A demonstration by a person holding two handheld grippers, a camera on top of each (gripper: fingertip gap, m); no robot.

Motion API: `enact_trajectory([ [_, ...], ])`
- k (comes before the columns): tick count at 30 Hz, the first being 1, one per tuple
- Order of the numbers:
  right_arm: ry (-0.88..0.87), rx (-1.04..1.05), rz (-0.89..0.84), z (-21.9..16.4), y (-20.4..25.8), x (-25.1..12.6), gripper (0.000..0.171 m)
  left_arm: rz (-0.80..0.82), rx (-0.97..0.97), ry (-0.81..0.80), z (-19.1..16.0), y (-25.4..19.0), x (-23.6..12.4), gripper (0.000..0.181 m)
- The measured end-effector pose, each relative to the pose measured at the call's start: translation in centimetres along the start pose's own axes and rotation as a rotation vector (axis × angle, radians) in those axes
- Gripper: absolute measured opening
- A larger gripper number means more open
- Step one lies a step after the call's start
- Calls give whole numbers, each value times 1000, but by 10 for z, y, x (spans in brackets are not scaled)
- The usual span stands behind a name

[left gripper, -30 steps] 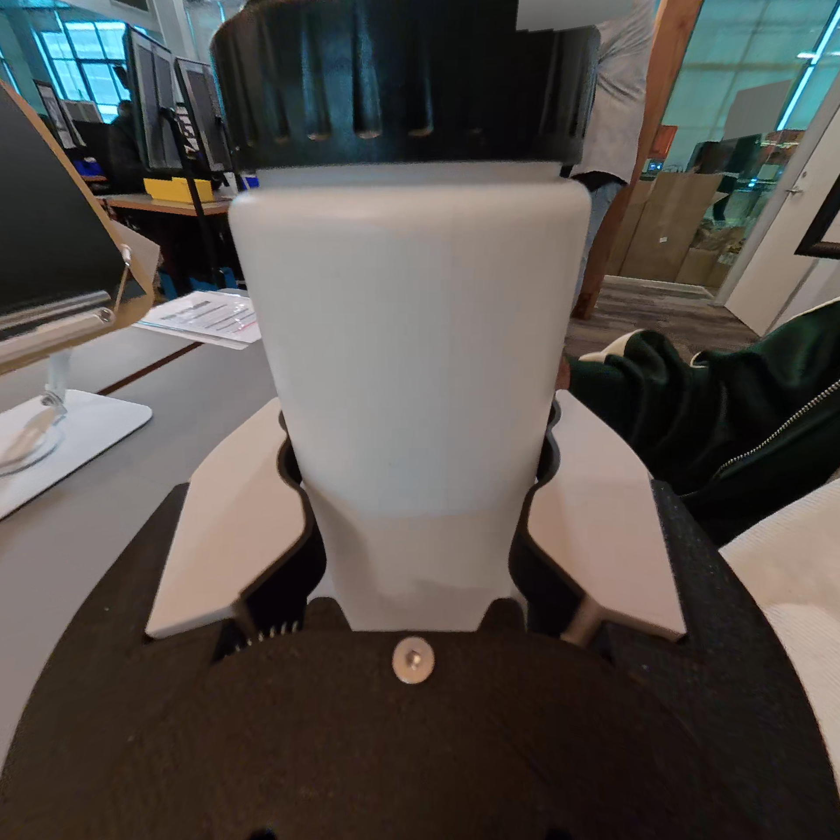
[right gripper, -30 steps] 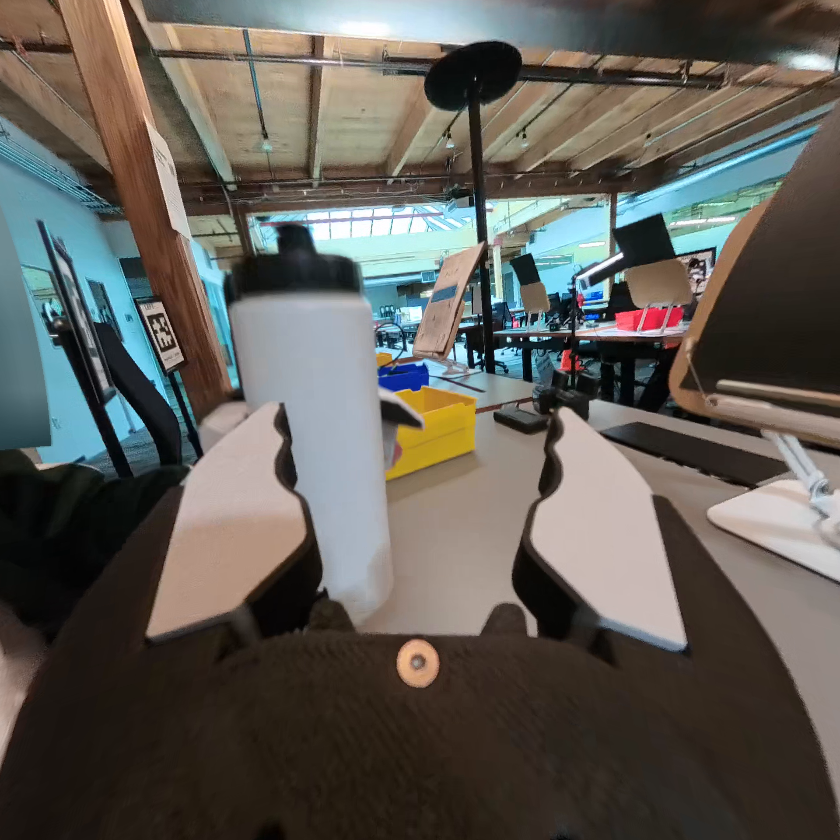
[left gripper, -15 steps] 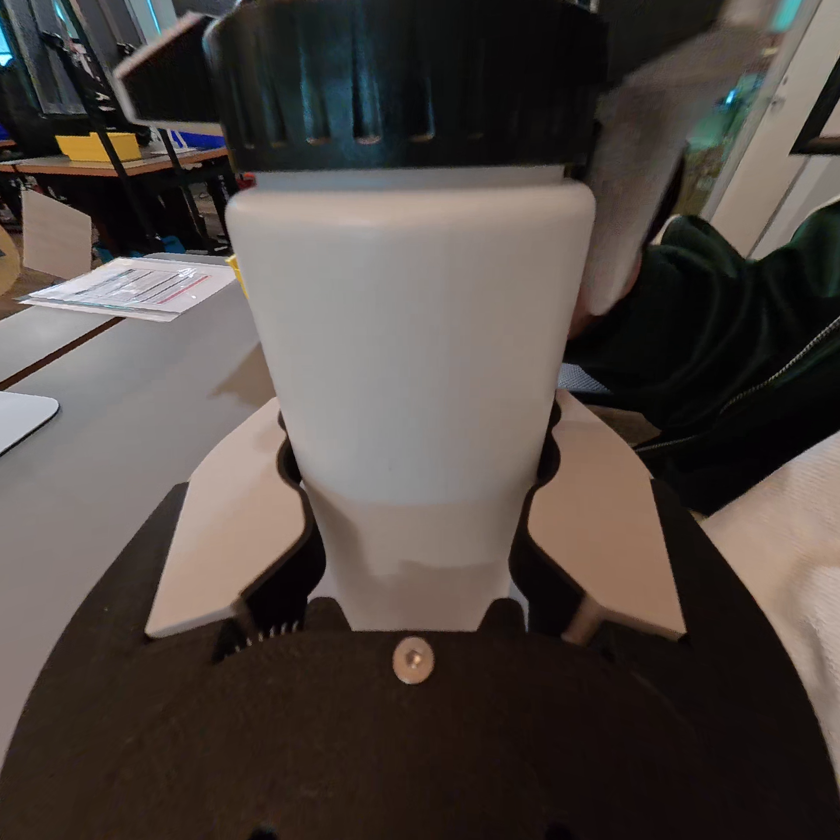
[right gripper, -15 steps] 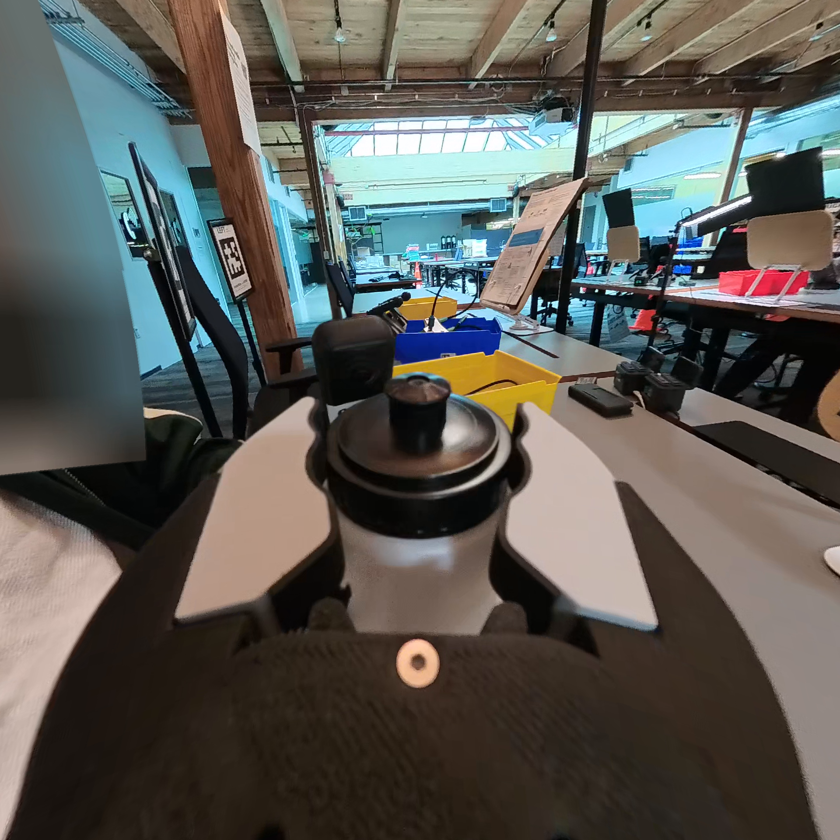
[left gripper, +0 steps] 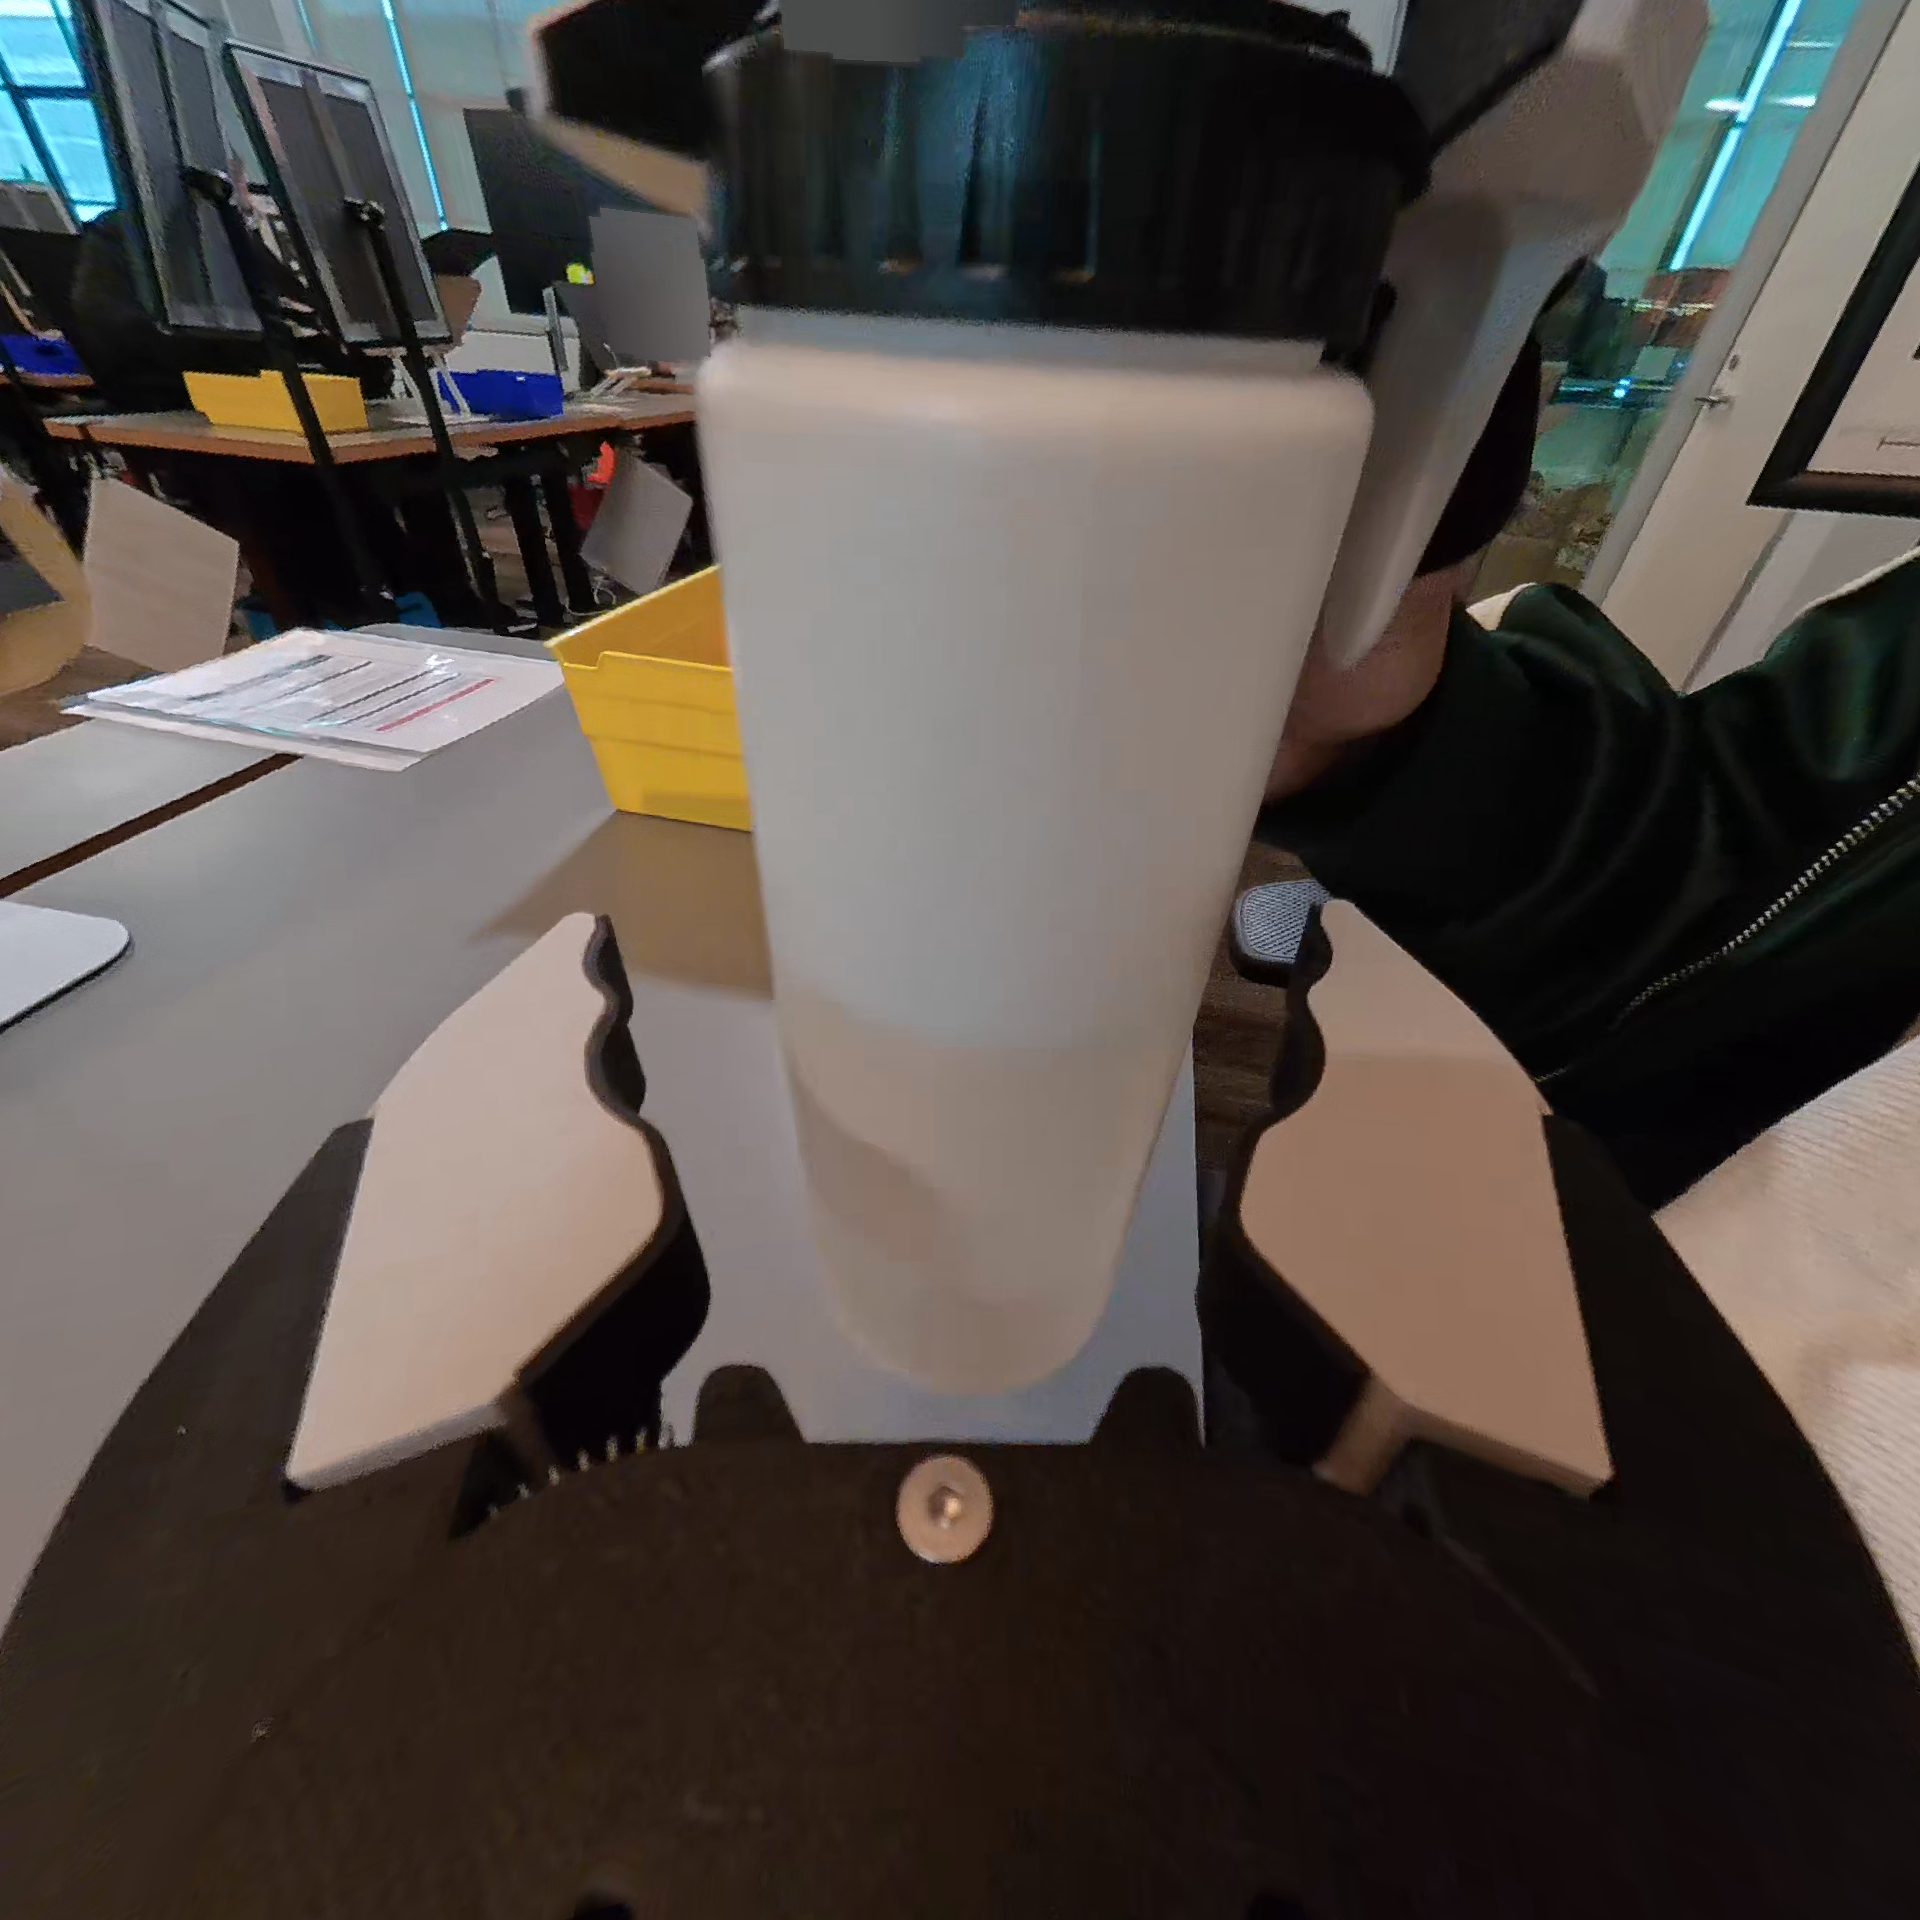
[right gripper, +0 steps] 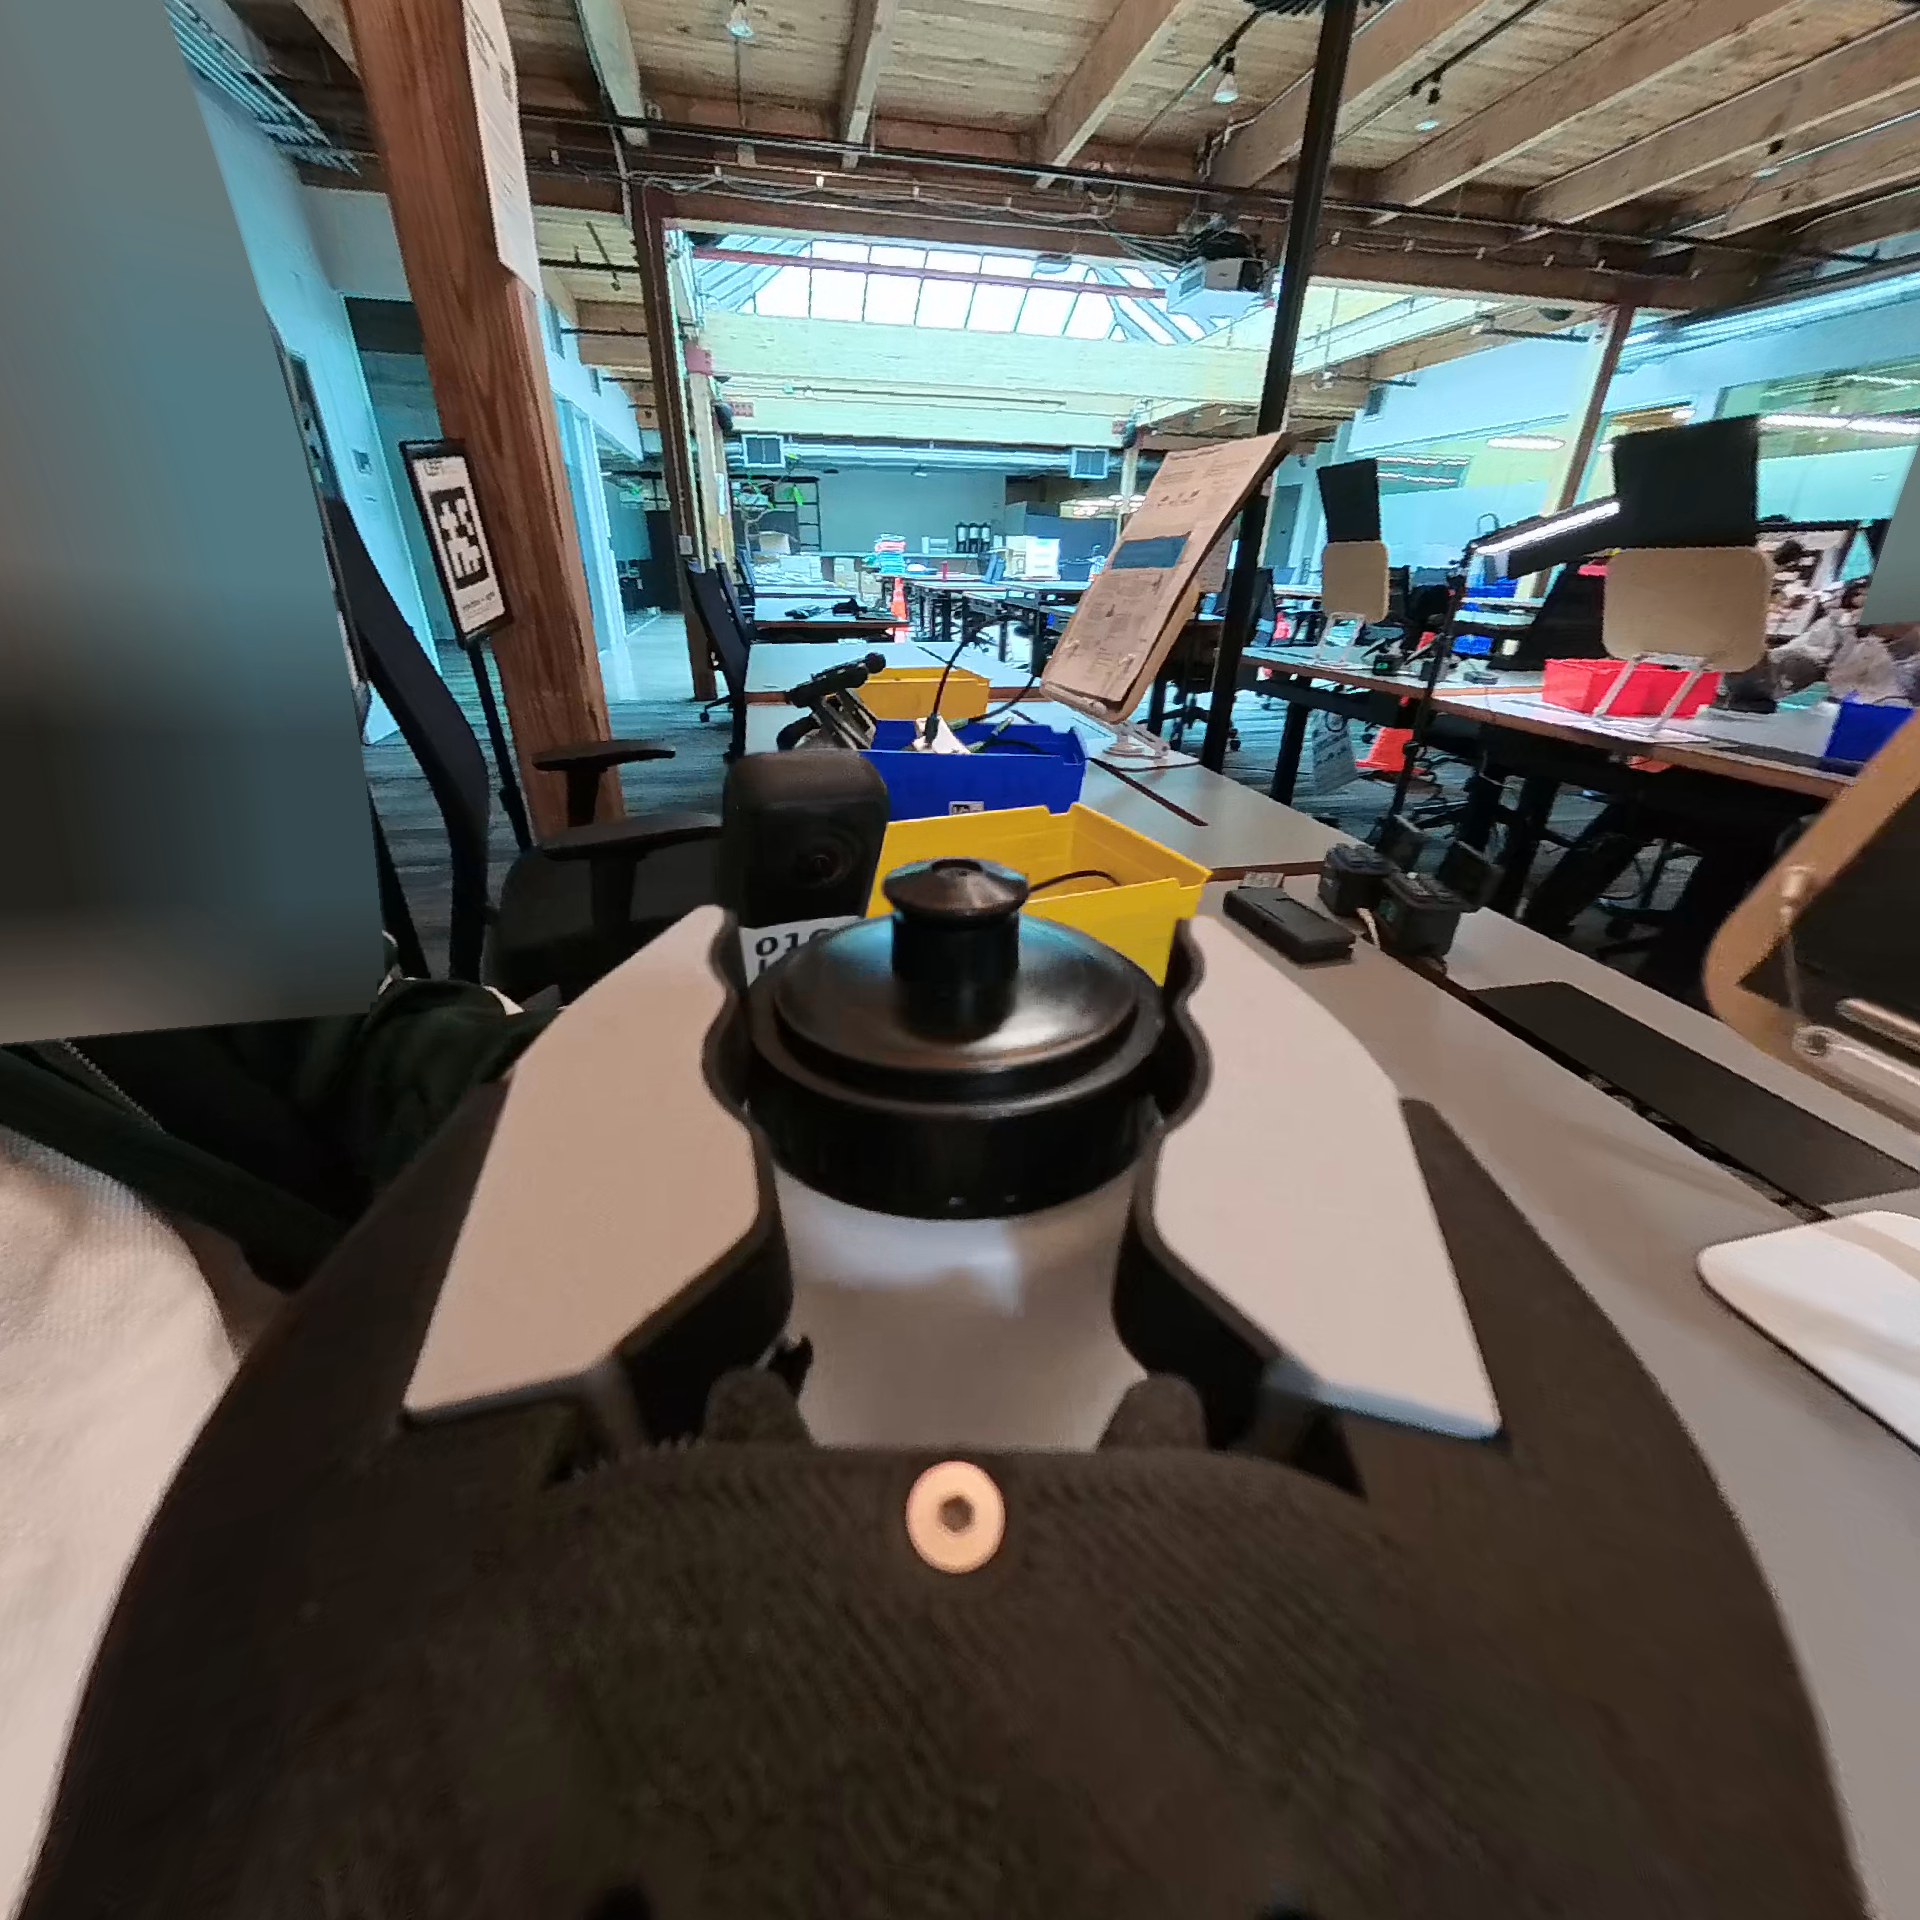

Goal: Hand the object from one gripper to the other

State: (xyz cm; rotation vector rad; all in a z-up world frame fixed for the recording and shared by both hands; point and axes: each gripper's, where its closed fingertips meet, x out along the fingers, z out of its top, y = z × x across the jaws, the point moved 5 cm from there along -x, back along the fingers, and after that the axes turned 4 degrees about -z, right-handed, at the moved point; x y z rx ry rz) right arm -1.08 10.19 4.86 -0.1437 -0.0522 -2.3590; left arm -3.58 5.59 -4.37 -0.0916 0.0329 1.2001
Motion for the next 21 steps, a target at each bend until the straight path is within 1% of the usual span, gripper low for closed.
enact_trajectory([
  [4, -9, 12, -56, 8, -15, -13, 78, 23, -32, -27, 1, 11, -9, 119],
  [9, -23, 53, -94, 8, -31, -24, 78, 28, -58, -56, 3, 15, -13, 116],
  [21, -11, 42, -86, 6, -26, -19, 78, 75, 6, -125, 29, 15, -28, 114],
])
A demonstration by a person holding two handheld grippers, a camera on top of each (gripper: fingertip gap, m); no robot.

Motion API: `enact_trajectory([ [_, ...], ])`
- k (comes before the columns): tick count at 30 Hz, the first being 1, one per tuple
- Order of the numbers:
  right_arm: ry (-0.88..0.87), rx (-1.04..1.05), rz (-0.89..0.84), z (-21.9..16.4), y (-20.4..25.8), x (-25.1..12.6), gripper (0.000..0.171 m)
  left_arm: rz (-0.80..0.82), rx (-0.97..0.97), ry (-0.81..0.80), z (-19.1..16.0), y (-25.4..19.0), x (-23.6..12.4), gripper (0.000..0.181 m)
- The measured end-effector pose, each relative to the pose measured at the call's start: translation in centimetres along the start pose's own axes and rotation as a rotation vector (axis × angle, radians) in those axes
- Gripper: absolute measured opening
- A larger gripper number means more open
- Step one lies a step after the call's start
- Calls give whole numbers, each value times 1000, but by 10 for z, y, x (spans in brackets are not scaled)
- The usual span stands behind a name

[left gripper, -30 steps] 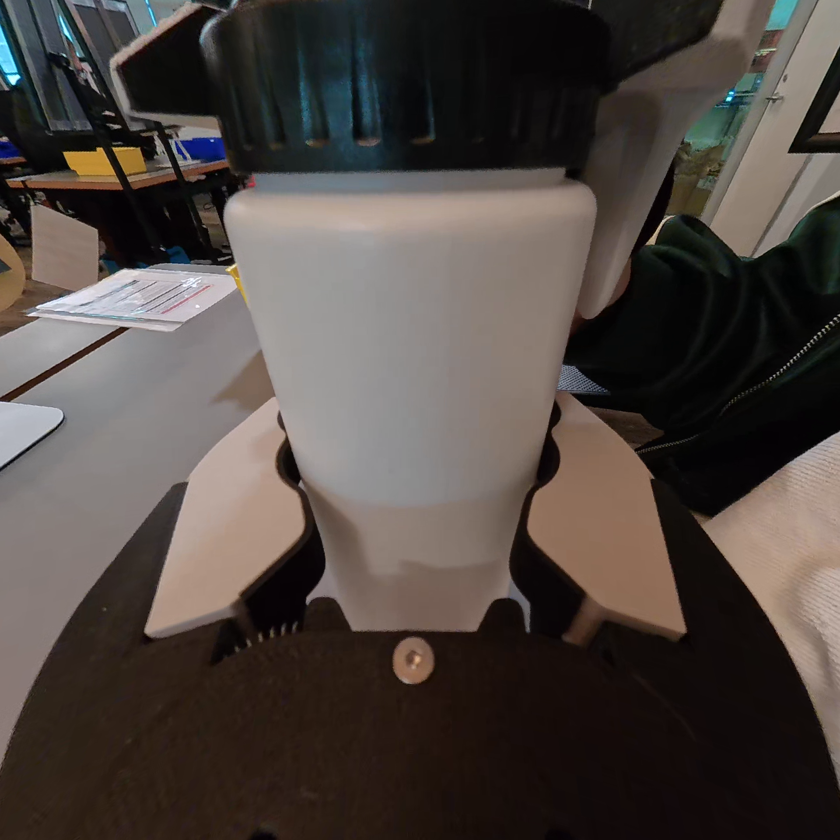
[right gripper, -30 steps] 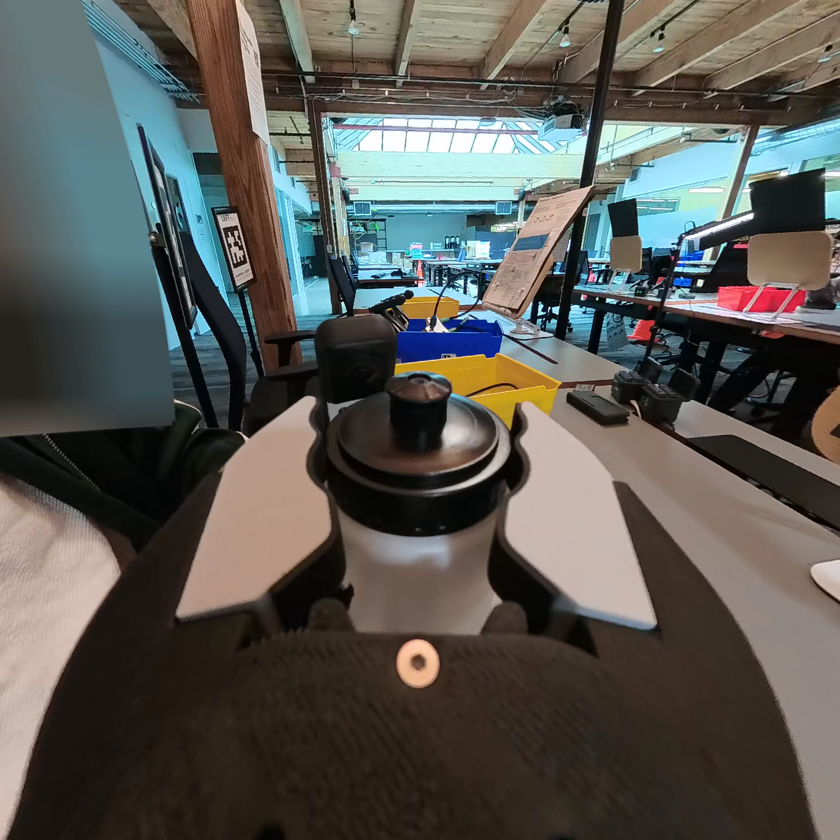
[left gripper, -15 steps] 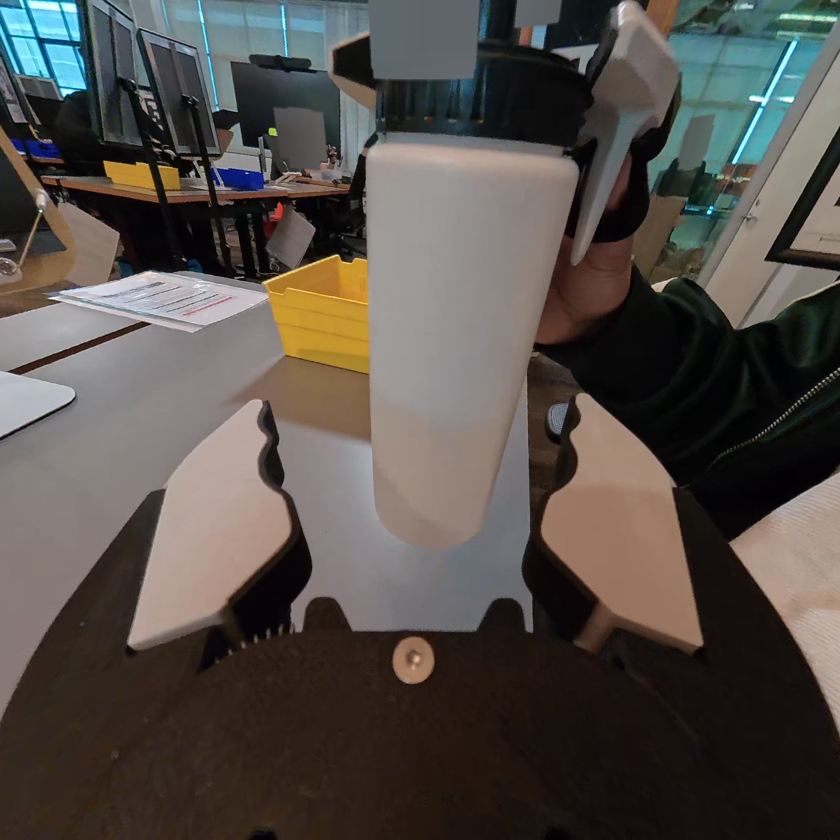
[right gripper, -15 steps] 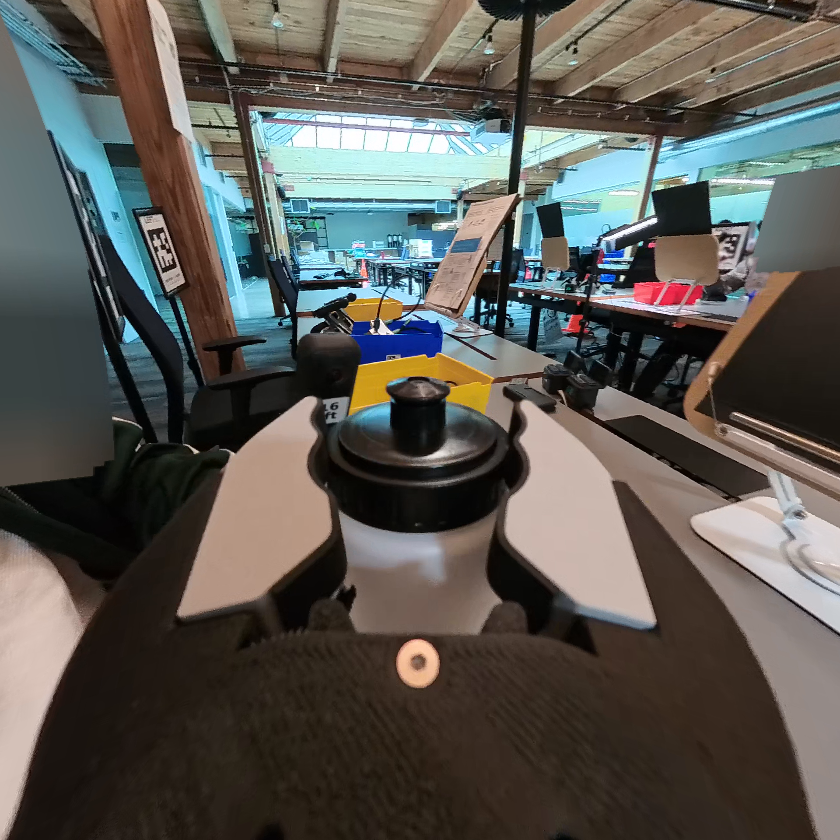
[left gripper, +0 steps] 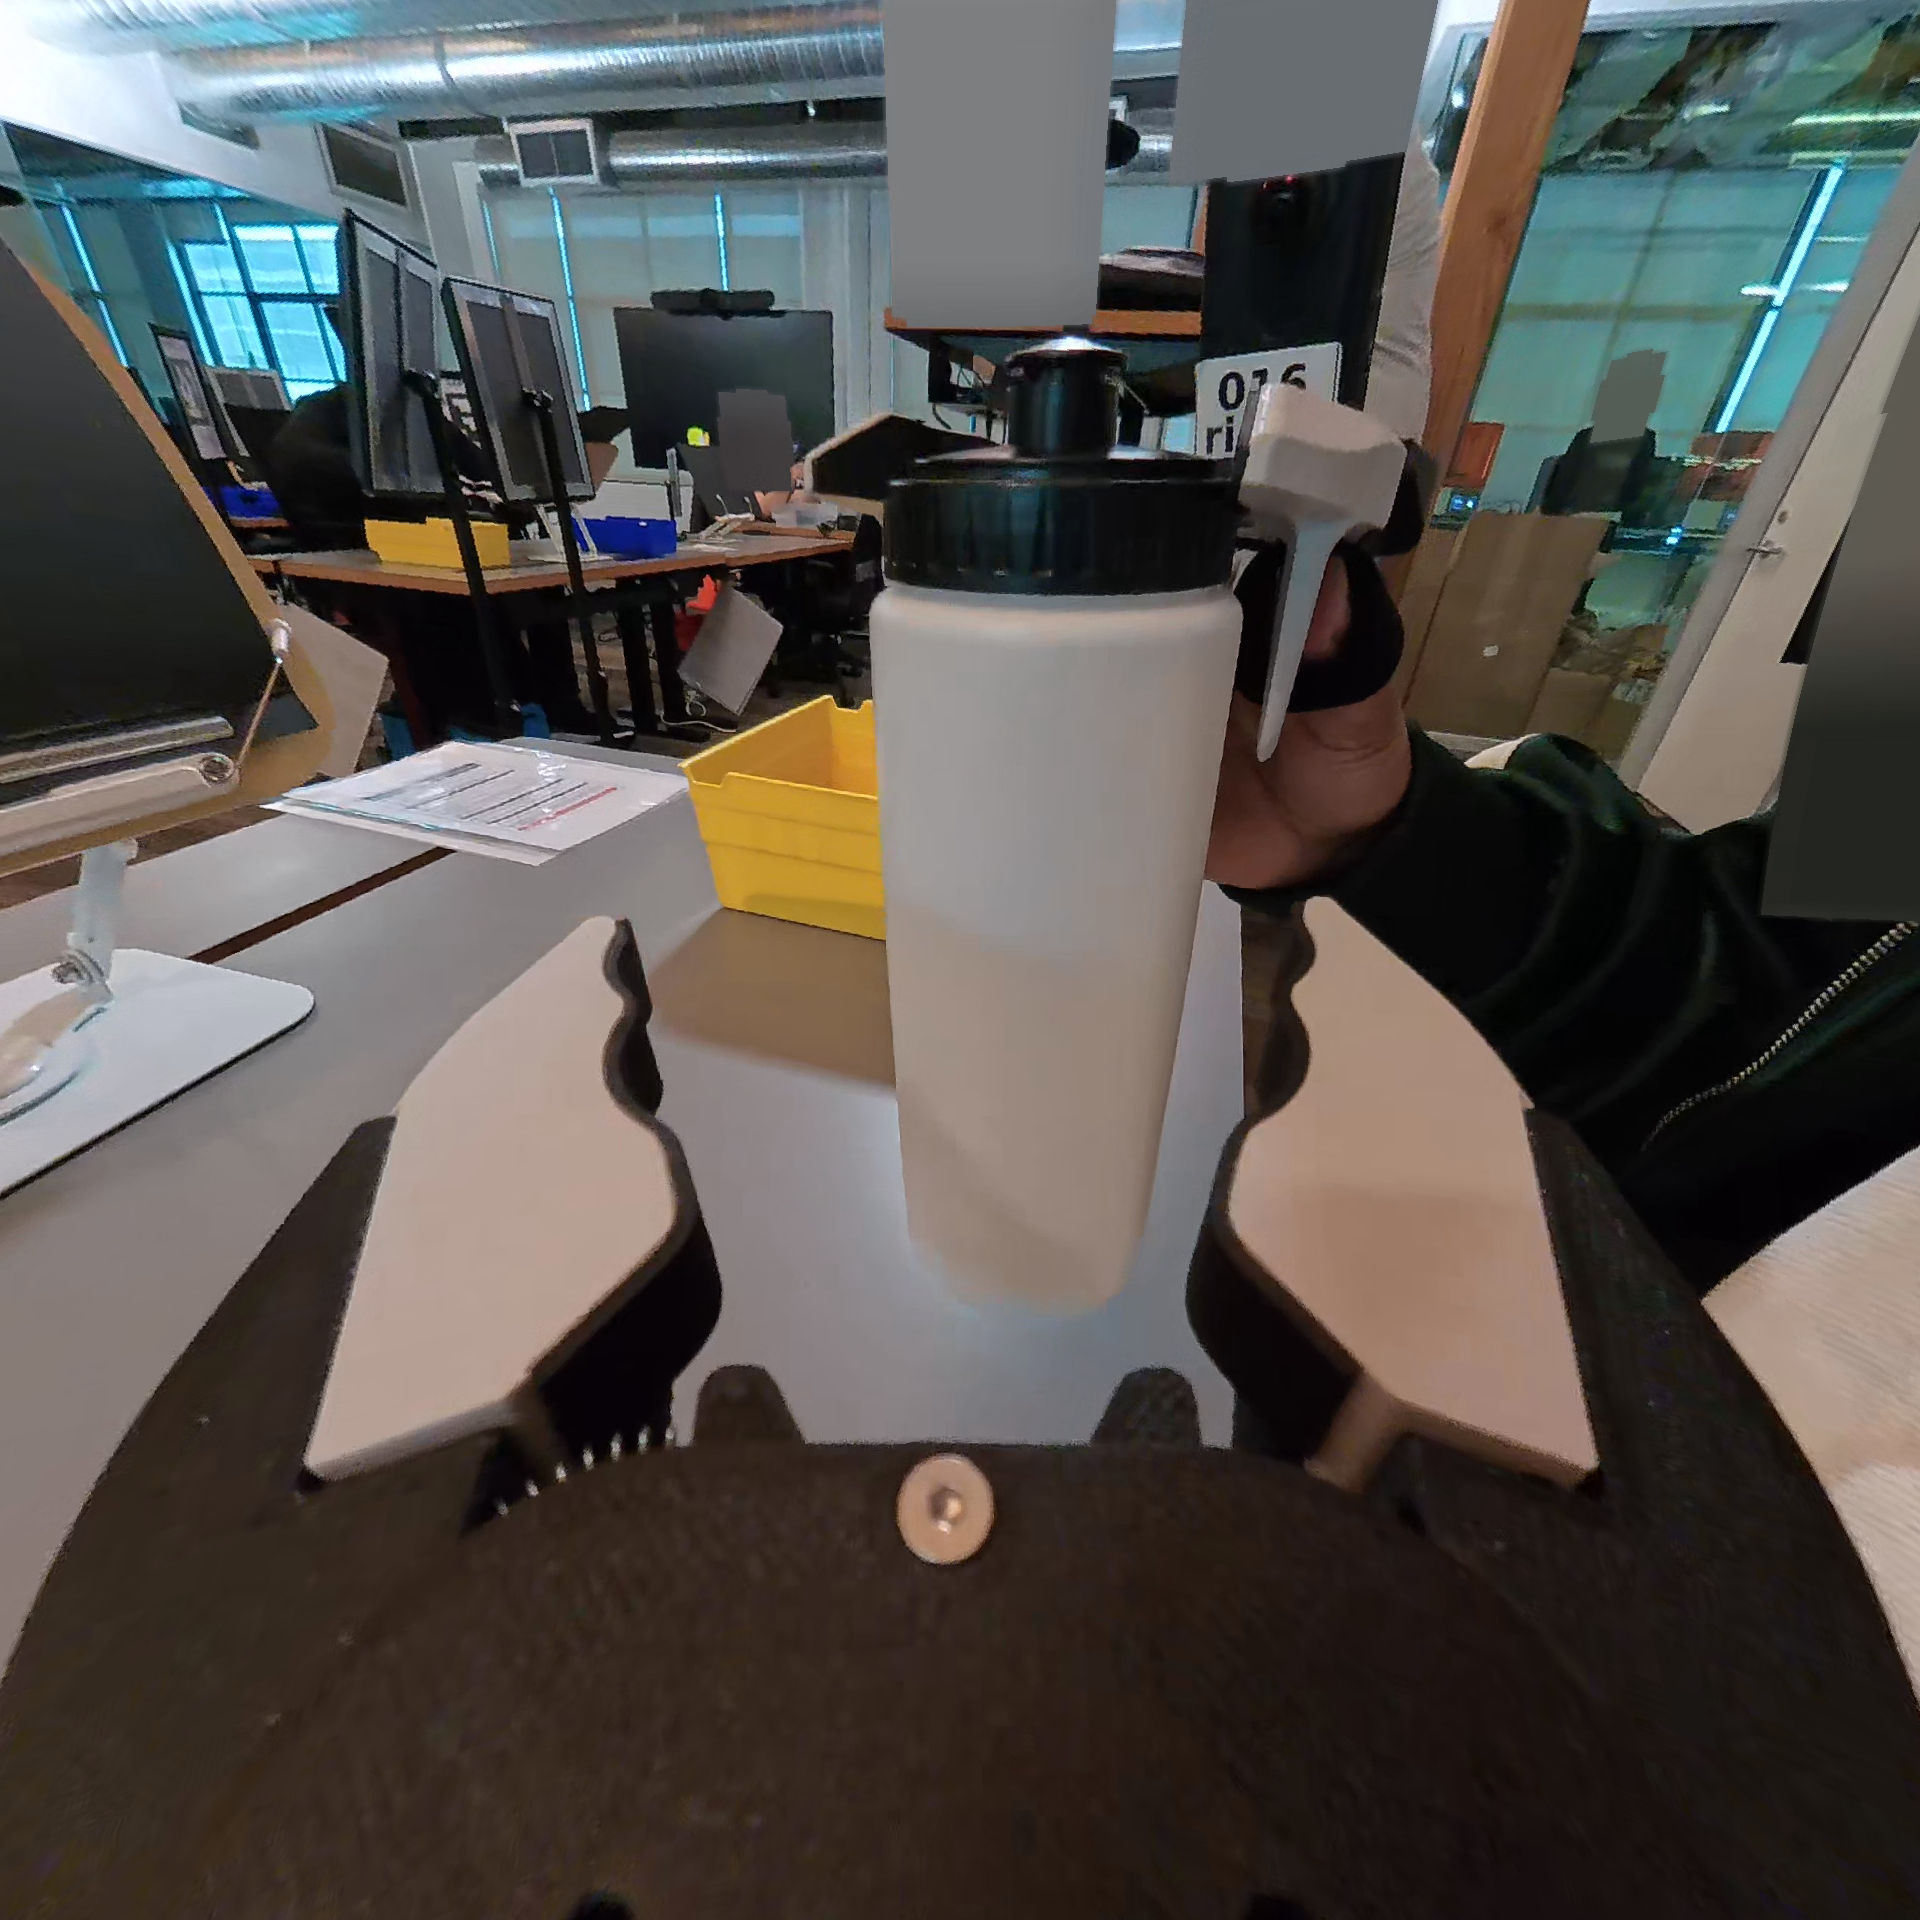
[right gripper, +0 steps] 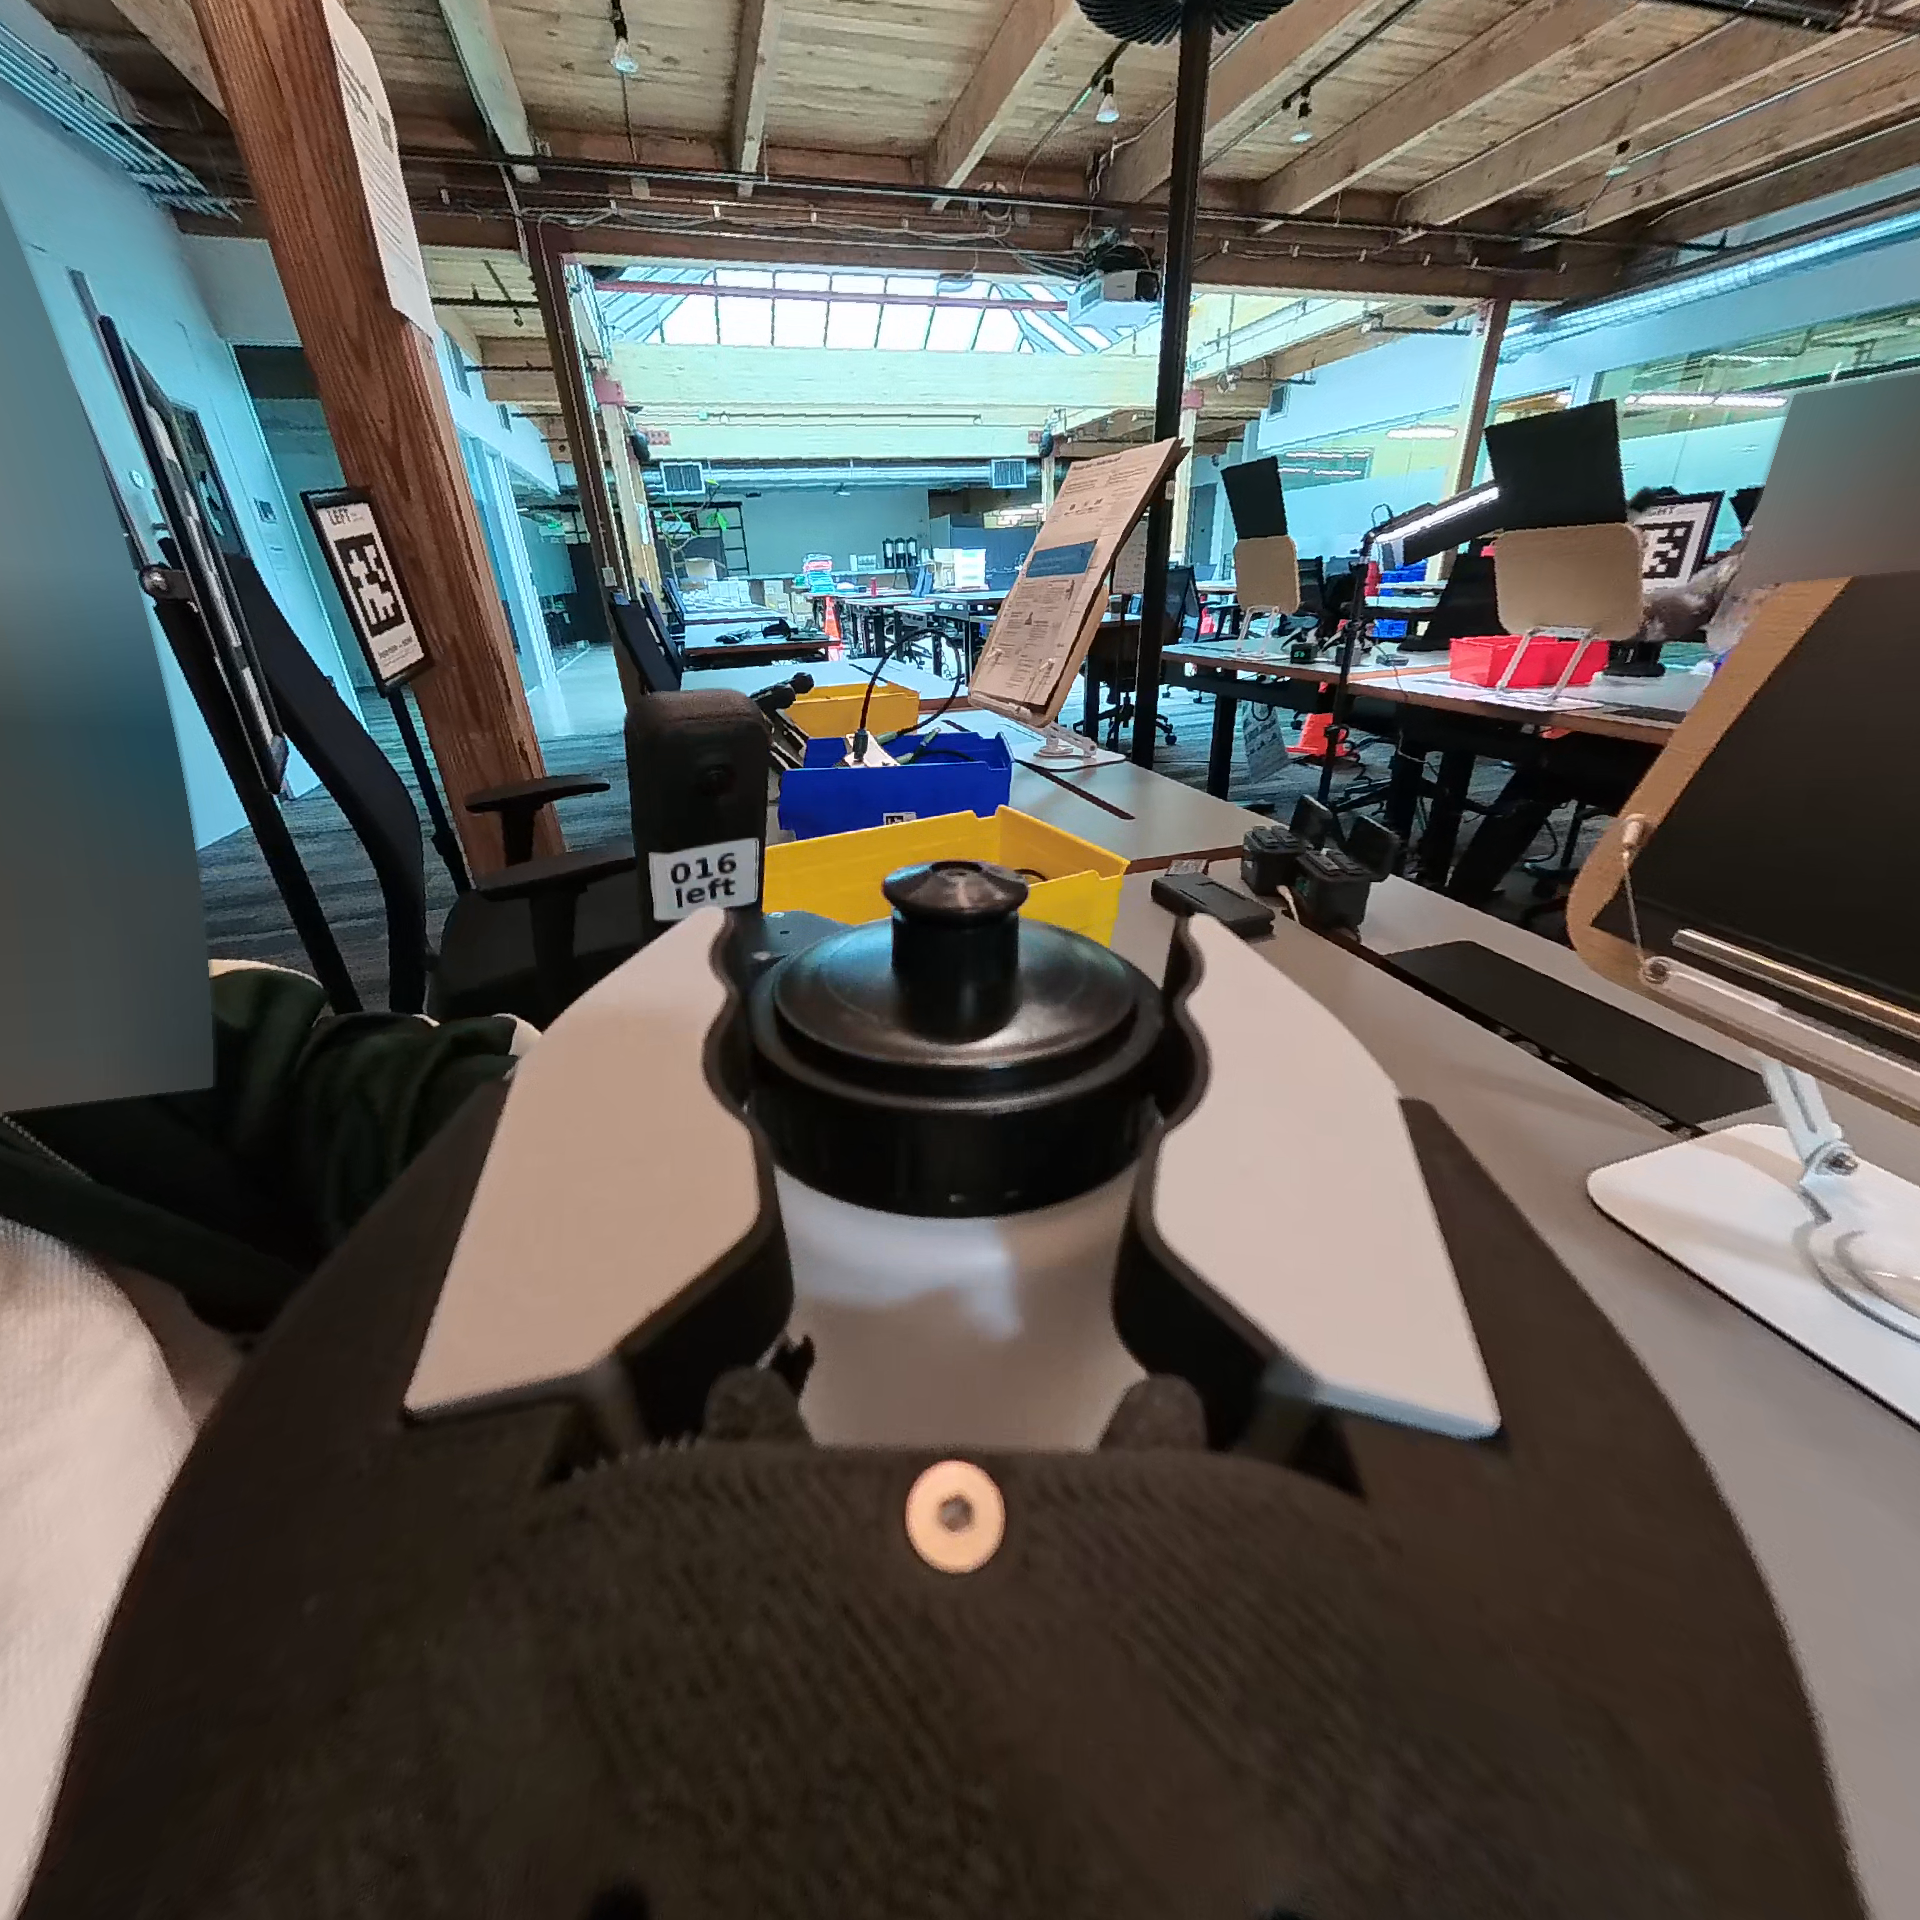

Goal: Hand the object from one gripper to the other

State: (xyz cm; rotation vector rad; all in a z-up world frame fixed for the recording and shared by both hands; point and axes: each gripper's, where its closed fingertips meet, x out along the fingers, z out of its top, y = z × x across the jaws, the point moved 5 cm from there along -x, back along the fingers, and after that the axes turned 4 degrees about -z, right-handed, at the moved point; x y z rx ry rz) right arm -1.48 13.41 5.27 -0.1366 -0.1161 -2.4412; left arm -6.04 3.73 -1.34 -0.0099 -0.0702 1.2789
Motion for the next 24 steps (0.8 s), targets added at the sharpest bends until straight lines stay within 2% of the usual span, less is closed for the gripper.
enact_trajectory([
  [12, 7, -7, 14, 0, 7, 4, 78, -24, 12, -31, 14, -9, -2, 102],
  [18, 32, 16, 30, -16, 9, 13, 78, -20, 7, -168, 58, -11, -24, 64],
  [22, 70, 0, 53, -29, 19, 24, 78, -56, 0, -71, 73, -14, -26, 41],
  [24, 83, -5, 67, -33, 25, 28, 78, -97, -26, 7, 73, -18, -21, 38],
])
